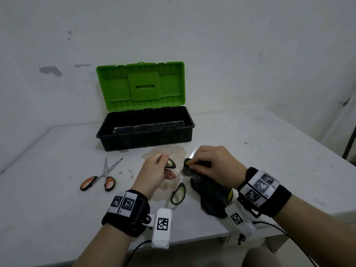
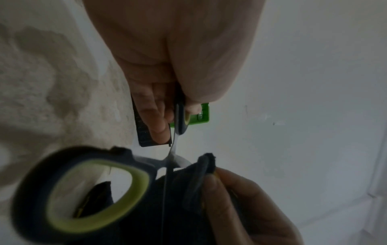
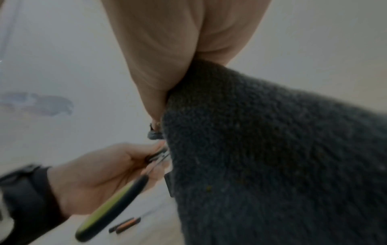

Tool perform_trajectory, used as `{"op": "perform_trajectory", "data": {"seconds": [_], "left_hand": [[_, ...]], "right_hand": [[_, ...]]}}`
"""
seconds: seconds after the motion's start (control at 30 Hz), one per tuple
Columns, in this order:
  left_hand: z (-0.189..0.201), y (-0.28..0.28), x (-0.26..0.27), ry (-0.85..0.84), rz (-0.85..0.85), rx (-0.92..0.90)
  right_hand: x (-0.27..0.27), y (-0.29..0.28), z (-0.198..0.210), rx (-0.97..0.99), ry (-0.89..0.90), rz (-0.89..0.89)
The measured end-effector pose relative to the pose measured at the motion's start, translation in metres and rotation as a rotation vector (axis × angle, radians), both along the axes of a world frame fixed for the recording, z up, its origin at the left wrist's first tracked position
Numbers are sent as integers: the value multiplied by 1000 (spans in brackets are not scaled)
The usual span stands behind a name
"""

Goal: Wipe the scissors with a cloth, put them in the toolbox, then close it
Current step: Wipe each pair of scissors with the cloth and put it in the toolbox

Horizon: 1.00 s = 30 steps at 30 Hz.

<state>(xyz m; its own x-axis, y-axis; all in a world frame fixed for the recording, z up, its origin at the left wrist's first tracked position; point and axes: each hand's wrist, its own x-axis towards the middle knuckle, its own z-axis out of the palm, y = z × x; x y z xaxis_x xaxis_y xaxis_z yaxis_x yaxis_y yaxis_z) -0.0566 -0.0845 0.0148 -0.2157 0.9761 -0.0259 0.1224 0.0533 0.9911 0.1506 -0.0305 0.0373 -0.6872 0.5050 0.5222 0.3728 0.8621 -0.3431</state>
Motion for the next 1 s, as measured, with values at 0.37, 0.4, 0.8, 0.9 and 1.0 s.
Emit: {"op": "perform_trajectory", "data": {"seconds": [0.37, 0.4, 0.8, 0.9, 1.0], "left_hand": [[2, -1, 2, 38, -54, 35], [1, -1, 2, 36, -52, 26], [3, 0, 8, 79, -29, 36], [6, 0, 8, 111, -47, 63], [8, 0, 6, 127, -56, 82]], "right_hand": [[-5, 12, -12, 14, 14, -102], [-4, 16, -10, 9, 44, -161], [-10, -7, -16, 1, -105, 110], [-10, -4, -16, 2, -74, 74], [-11, -4, -16, -3, -44, 30]]}}
